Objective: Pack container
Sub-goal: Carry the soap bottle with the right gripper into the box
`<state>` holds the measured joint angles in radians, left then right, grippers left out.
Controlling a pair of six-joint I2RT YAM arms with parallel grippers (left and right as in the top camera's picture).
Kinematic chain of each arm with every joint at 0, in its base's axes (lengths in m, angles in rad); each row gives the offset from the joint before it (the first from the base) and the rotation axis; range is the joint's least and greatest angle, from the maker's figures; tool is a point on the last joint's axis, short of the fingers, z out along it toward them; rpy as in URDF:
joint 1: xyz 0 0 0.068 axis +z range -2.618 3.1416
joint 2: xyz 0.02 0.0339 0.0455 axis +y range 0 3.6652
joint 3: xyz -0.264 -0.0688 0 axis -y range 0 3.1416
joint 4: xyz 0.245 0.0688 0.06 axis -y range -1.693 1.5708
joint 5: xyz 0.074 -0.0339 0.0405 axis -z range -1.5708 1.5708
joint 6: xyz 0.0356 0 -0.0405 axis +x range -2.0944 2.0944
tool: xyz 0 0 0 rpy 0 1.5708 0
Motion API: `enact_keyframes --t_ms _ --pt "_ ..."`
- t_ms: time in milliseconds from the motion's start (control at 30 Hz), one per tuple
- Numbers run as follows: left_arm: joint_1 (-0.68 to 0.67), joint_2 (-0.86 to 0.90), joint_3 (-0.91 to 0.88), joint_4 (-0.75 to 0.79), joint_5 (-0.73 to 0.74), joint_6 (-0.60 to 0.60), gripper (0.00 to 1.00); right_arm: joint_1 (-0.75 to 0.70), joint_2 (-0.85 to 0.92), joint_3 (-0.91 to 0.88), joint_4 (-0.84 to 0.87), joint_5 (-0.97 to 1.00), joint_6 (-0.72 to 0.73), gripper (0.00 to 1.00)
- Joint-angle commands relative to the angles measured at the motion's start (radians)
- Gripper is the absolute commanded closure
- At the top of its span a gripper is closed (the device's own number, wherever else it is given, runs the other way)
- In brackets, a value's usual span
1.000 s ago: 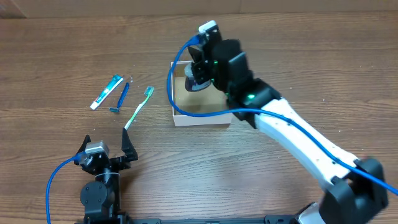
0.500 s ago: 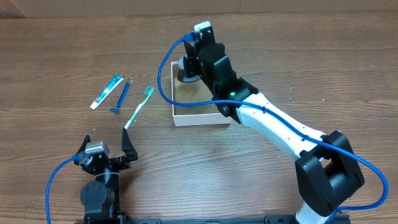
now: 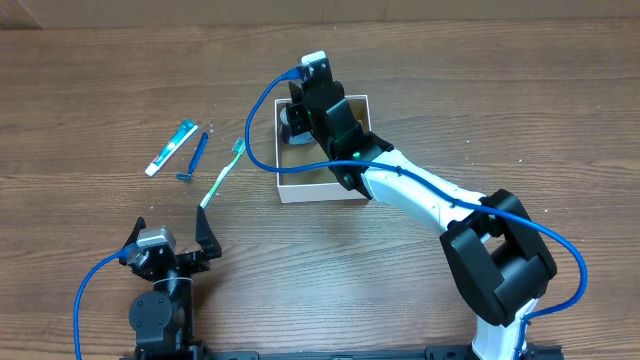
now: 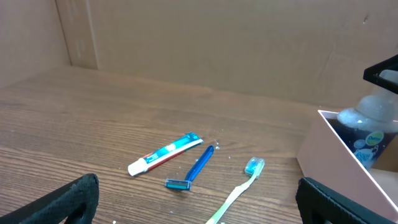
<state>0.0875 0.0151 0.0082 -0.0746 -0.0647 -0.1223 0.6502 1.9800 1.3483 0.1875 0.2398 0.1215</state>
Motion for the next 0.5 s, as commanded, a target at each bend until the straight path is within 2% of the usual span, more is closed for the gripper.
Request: enact_keyframes --t_ms 0,200,233,267,300,333,400,467 --pt "0.008 -0.01 -0.003 0.003 0.003 0.018 0.0 0.003 0.034 0.04 0.039 0.008 0.018 0.88" --pt "0.008 -0.01 -0.003 0.003 0.003 0.018 0.0 0.003 0.054 0.04 0.074 0.015 0.018 0.88" --pt "0.008 -0.01 -0.003 0.003 0.003 0.018 0.0 0.003 0.056 0.04 0.076 0.015 0.018 0.81" --pt "0.008 -0.01 -0.003 0.003 0.003 0.018 0.0 0.003 0.057 0.04 0.077 0.014 0.018 0.66" --pt "0.008 -0.01 -0.003 0.003 0.003 0.018 0.0 0.003 0.058 0.04 0.077 0.014 0.018 0.56" --pt "0.008 -0.01 -0.003 0.003 0.003 0.018 0.0 0.003 0.058 0.04 0.079 0.014 0.018 0.5" --pt "0.008 -0.01 -0.003 0.003 0.003 0.018 0.0 0.003 0.058 0.04 0.082 0.014 0.017 0.4" --pt "0.008 -0.01 -0.003 0.003 0.003 0.018 0.0 0.003 0.058 0.04 0.085 0.014 0.017 0.37"
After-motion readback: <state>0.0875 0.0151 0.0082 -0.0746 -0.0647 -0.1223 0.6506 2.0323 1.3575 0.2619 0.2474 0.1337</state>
